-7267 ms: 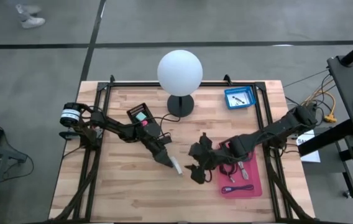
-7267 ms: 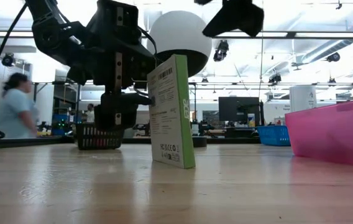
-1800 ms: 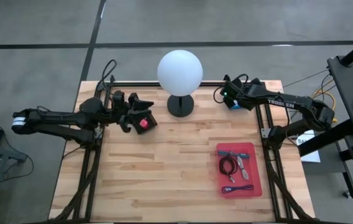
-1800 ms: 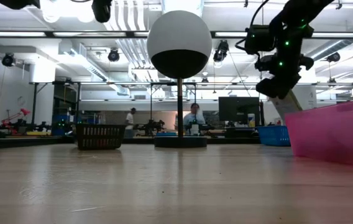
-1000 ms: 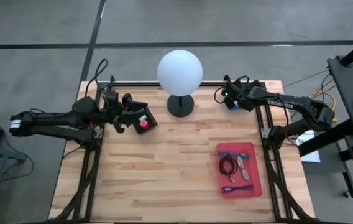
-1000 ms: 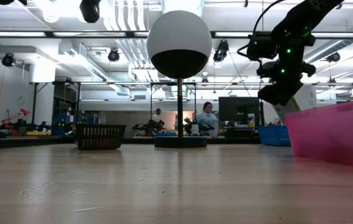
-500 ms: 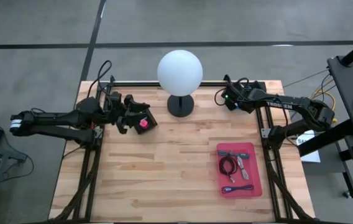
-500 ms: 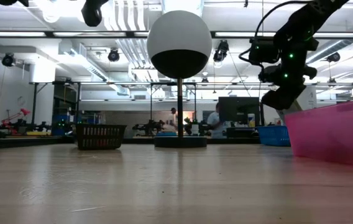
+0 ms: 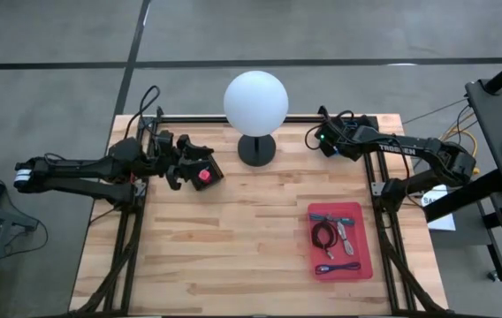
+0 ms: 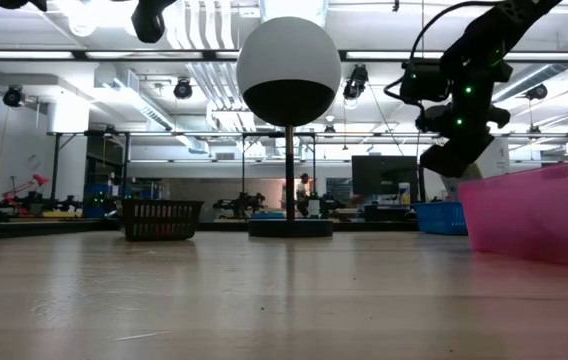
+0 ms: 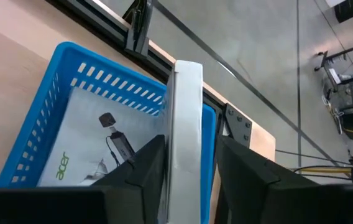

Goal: Pick and place items into bin
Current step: Put the white card reader box into the blue bin, then return to Home Position

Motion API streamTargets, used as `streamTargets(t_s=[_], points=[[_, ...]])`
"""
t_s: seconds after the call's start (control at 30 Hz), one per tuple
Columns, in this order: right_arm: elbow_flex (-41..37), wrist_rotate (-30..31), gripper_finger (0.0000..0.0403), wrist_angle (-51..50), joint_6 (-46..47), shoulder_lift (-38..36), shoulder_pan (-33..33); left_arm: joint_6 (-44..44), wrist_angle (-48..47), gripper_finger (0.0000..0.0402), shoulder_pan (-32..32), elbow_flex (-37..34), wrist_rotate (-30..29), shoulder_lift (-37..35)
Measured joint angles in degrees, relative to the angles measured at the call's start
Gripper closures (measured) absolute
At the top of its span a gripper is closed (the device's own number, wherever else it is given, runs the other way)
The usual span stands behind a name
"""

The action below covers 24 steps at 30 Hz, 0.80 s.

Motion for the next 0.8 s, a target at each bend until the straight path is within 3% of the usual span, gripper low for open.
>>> streamTargets(t_s=[0.3,0.63,0.8], points=[[0.0,-0.1,0.0260,4.2,3.3,0.0,0.0,-0.2,0.1,0.0164,0.0,0.0,0.0,-0.1],[0.0,-4.7,0.0243,7.2,2.7,0.0,0.0,-0.2,0.2,0.0164,0.0,0.0,0.0,0.0],[0.0,-12.1,0.0234,11.9,5.4,0.0,0.0,-0.2,0.2,0.0164,0.0,0.0,0.0,0.0]])
